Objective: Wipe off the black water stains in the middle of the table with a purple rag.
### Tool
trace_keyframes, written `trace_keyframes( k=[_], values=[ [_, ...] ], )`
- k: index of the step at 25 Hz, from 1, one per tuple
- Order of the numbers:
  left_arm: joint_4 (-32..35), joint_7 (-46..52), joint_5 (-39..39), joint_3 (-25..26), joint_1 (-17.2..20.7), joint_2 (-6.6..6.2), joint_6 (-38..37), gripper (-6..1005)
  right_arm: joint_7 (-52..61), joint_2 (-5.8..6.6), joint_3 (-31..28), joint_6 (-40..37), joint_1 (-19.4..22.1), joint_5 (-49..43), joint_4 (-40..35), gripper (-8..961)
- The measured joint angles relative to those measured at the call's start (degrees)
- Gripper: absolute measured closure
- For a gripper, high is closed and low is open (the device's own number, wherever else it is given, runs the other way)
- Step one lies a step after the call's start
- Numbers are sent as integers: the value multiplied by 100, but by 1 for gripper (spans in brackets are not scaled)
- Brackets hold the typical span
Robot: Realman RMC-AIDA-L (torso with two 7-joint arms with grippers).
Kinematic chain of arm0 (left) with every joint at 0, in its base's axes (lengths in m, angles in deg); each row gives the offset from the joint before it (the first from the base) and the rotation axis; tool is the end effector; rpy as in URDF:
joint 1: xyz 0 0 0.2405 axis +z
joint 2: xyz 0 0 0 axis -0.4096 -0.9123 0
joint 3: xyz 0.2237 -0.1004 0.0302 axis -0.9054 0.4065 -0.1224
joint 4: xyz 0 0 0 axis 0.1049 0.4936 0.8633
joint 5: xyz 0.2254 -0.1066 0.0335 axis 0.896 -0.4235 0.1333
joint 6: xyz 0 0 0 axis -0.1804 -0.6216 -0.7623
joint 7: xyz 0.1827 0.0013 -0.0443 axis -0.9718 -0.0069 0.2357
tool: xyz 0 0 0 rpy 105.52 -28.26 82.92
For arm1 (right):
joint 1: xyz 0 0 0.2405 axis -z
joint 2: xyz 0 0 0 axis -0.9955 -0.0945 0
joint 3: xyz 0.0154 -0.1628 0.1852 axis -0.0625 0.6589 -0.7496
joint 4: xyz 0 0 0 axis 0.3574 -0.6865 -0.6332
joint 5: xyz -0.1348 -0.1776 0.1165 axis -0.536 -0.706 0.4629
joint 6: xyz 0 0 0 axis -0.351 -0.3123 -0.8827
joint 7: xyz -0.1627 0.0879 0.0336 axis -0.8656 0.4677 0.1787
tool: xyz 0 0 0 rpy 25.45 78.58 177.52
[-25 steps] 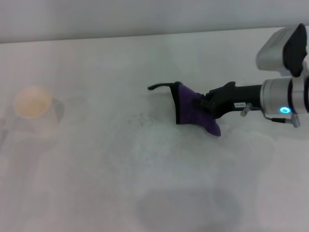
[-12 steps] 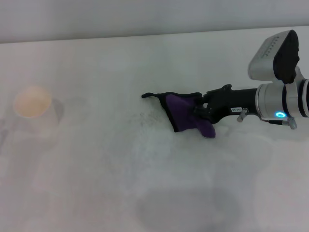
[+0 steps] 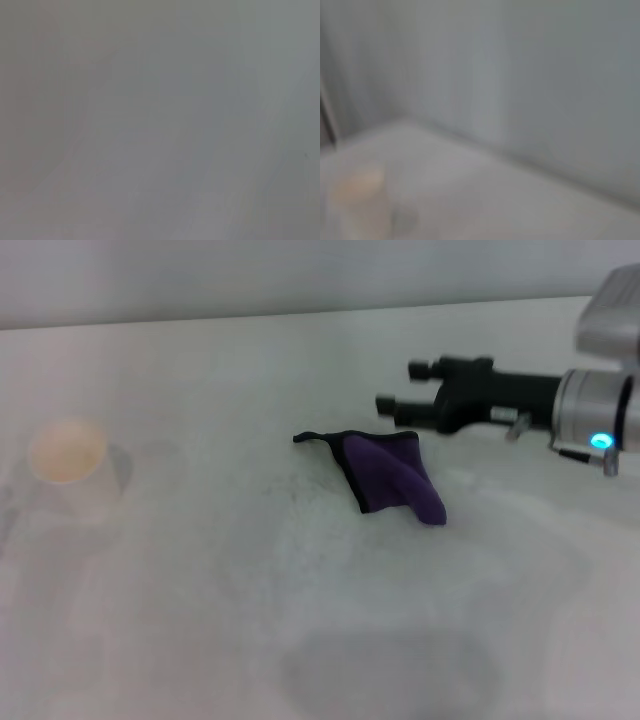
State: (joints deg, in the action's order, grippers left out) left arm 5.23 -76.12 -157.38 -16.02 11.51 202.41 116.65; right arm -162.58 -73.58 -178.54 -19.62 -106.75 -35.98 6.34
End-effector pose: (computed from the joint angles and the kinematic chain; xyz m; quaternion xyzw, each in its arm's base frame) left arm -0.3899 0.2973 -0.0014 -0.6274 -0.3290 -0.4281 0.5612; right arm 0.2651 0.4222 -0.0415 -0.9054 0.2595 0.2072 0.2645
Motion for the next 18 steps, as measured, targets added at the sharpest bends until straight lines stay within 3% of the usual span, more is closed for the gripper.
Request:
trace_keyframes(
  k=[4, 5, 10, 15, 18],
  values=[
    [0, 0, 0, 0, -5, 0, 0, 111, -383, 0, -360, 394, 3, 786, -331, 248],
    [0, 0, 0, 0, -5, 0, -4, 111, -808, 1, -690, 788, 3, 1445, -699, 209],
    [0, 0, 0, 0, -8, 0, -48, 112, -1735, -18, -981, 1205, 86, 2750, -1326, 126],
    [0, 0, 0, 0, -16, 0, -52, 112, -3545, -60, -979, 1439, 211, 4536, -2196, 123],
    [0, 0, 0, 0, -17, 0, -55, 112, -4734, -76, -972, 1474, 258, 5089, -2604, 123]
  ],
)
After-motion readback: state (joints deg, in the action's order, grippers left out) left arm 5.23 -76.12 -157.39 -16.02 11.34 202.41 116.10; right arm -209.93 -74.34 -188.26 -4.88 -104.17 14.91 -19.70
